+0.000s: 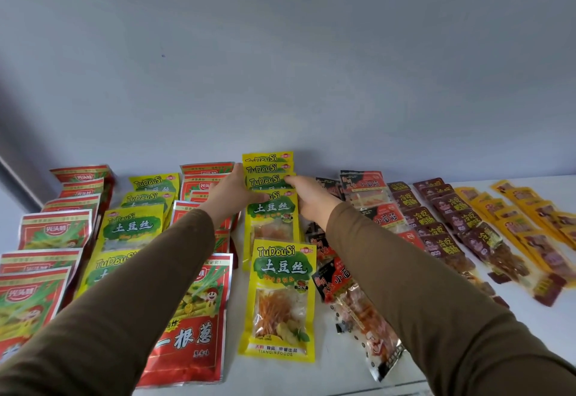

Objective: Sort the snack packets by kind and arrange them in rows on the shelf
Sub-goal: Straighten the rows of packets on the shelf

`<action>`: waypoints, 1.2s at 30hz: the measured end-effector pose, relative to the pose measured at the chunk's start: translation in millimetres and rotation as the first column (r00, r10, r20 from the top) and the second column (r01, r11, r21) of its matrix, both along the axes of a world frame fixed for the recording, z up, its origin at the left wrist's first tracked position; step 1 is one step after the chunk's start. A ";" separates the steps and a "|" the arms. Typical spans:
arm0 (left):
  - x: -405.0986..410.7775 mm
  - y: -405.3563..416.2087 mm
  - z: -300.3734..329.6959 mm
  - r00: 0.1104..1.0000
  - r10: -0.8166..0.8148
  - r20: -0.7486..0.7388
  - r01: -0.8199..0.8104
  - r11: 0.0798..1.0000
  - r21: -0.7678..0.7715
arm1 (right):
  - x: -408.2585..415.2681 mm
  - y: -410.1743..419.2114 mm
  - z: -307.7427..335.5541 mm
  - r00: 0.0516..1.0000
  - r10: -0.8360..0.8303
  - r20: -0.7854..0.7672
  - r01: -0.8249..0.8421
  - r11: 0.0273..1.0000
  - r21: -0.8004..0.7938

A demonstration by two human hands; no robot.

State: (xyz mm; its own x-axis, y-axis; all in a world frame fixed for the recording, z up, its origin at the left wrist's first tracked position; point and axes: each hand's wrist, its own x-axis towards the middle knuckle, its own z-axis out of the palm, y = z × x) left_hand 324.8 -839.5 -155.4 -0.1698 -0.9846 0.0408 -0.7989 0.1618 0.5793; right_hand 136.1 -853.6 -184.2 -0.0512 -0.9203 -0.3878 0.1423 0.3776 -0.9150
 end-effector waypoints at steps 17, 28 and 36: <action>-4.6 5.1 5.6 0.995 0.103 0.012 -0.101 0.991 -0.089 | -9.8 -15.1 -17.2 0.976 0.112 -0.184 -0.116 0.993 -0.010; 11.0 94.6 55.7 0.898 -0.273 0.346 0.298 0.954 -0.023 | -35.4 95.9 81.4 0.816 0.173 -0.552 -0.344 0.912 -0.222; 7.4 120.8 32.9 0.893 -0.354 0.279 0.309 0.931 0.192 | -36.9 153.1 73.8 0.189 0.406 -0.894 -0.669 0.720 0.186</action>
